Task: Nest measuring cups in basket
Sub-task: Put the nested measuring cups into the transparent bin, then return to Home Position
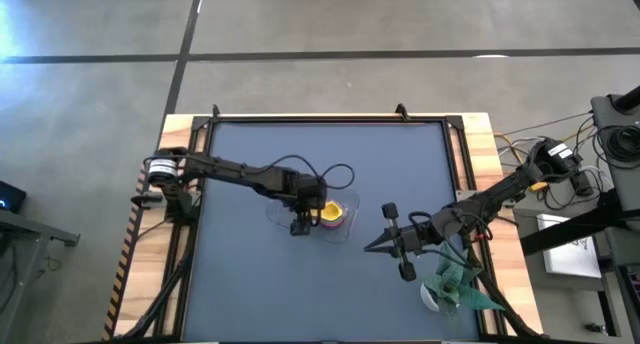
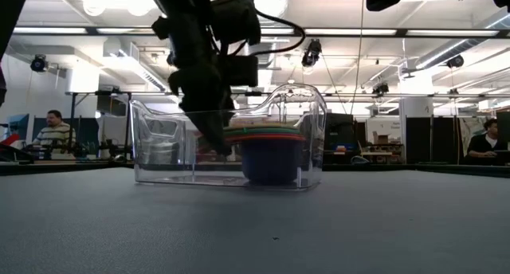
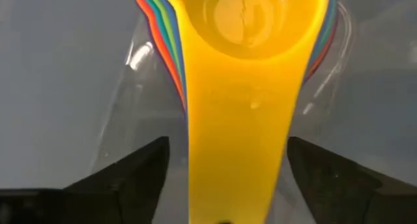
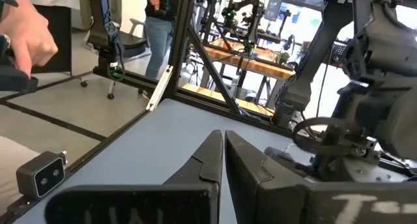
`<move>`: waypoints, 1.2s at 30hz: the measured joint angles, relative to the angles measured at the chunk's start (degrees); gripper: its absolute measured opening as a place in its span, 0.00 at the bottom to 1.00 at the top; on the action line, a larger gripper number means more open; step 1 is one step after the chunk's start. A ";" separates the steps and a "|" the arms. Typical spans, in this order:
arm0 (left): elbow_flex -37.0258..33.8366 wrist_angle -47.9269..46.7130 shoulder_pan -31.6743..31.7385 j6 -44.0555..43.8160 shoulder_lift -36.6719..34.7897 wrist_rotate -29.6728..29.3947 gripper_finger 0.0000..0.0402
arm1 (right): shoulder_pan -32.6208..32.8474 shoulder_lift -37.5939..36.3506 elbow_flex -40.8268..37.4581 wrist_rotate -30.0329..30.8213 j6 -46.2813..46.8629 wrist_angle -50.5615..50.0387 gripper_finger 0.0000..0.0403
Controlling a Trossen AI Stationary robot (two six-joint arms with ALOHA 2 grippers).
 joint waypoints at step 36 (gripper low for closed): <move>-31.84 12.03 -12.33 -11.73 -76.54 -12.46 0.04 | -21.55 -16.75 -0.07 -20.88 5.70 -17.43 0.02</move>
